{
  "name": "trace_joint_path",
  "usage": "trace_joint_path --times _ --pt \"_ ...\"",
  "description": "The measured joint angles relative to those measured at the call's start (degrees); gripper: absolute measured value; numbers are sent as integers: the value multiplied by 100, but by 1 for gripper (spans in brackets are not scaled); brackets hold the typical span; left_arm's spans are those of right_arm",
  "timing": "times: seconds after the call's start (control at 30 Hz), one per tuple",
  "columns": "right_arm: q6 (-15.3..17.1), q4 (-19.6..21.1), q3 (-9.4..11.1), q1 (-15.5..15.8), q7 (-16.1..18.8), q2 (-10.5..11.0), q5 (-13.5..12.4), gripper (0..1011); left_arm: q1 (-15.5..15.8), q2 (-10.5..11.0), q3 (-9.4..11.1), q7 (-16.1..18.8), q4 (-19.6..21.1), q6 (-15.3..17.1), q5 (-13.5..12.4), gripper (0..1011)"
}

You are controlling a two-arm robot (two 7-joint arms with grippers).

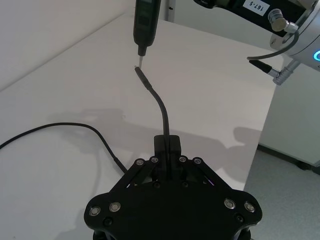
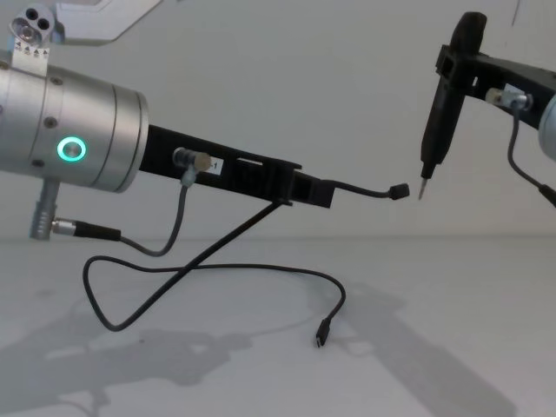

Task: Pick up the data cable with the one hand.

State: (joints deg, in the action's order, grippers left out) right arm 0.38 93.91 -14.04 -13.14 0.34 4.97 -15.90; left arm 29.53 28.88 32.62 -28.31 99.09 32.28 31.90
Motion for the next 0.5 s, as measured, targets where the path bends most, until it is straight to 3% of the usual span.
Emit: trace_joint_path --times 0.5 --pt "99 135 26 67 108 -118 -59 279 0 0 0 0 2 0 0 39"
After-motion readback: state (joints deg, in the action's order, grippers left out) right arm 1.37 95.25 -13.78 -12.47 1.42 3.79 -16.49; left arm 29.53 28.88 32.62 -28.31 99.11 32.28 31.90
